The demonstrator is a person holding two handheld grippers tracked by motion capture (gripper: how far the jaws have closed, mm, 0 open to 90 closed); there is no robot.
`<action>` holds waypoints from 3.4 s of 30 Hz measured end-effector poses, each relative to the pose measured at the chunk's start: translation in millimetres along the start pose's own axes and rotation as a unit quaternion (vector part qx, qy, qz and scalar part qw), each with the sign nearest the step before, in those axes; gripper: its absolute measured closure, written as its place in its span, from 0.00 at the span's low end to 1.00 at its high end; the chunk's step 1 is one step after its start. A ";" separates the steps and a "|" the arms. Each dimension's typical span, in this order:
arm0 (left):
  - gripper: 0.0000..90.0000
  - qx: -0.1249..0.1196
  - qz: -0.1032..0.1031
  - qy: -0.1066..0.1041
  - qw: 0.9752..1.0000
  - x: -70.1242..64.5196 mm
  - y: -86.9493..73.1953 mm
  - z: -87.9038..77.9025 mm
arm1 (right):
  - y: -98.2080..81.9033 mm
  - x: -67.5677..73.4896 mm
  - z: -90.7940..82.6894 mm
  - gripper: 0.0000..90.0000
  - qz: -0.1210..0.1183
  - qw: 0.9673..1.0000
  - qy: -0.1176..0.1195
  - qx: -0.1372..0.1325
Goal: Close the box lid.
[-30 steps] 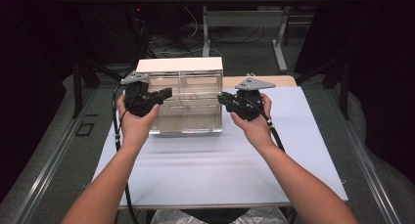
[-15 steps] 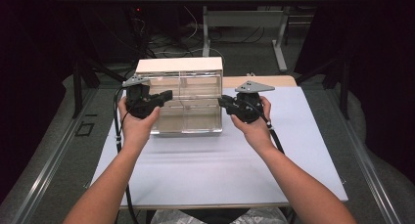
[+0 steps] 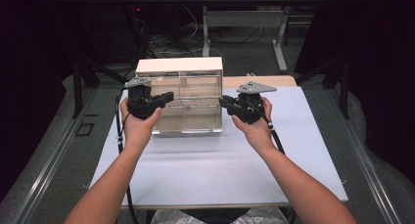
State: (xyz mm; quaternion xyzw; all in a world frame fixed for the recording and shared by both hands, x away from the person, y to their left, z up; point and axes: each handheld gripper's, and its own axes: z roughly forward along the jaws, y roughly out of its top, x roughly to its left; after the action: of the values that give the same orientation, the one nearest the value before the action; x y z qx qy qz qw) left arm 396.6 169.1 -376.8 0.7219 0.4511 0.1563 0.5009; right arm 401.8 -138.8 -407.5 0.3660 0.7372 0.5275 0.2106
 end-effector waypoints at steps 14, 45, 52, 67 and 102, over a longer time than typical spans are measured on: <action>1.00 0.008 -0.004 0.005 1.000 5.7 -7.4 -5.0 | 1.3 -1.6 -12.2 0.82 0.001 1.000 0.002 -0.006; 0.52 0.004 -0.015 -0.015 1.000 21.0 -59.0 -34.3 | -38.5 -15.0 -55.7 0.52 0.005 1.000 -0.011 0.007; 0.45 0.004 -0.007 -0.013 1.000 26.6 -71.8 -35.4 | -57.4 -26.5 -64.3 0.50 0.016 1.000 -0.020 0.017; 0.40 -0.017 0.003 0.002 1.000 40.9 -97.8 -37.3 | -100.6 -50.3 -91.5 0.39 0.030 0.998 -0.056 0.014; 0.14 0.020 -0.024 0.052 0.998 69.9 -150.1 -12.8 | -151.0 -89.9 -92.7 0.18 0.068 0.990 -0.118 0.032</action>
State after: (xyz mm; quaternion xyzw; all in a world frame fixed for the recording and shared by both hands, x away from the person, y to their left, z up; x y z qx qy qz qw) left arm 351.7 246.8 -516.5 0.7119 0.4966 0.1729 0.4655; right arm 347.0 -291.6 -522.1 0.4815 0.6971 0.4700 0.2476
